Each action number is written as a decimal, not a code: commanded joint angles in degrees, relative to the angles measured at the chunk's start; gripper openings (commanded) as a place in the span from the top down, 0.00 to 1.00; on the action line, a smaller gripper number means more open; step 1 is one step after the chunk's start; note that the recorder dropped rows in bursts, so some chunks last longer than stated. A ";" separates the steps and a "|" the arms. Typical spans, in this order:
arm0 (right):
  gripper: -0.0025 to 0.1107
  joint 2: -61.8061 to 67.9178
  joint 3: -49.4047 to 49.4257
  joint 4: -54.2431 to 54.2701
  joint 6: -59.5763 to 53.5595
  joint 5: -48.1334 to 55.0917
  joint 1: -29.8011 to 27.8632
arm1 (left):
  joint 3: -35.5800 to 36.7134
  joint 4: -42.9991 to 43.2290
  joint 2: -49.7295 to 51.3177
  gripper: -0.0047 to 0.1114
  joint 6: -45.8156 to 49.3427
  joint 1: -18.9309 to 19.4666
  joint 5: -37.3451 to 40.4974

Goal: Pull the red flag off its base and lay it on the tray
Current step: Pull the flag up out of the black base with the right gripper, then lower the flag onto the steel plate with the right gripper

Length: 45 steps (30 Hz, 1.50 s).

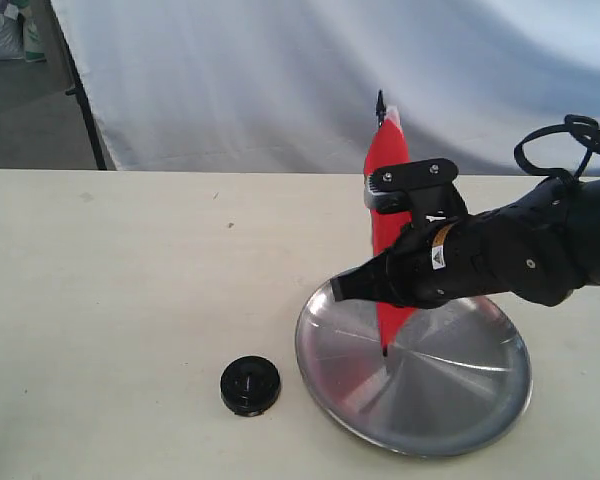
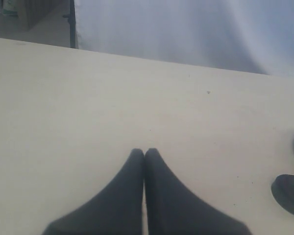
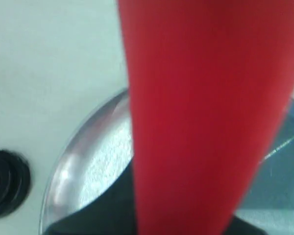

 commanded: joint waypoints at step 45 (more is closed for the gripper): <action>0.54 3.10 -3.44 -0.06 -4.94 22.21 -0.38 | 0.16 0.15 -0.14 0.96 0.35 0.05 -0.08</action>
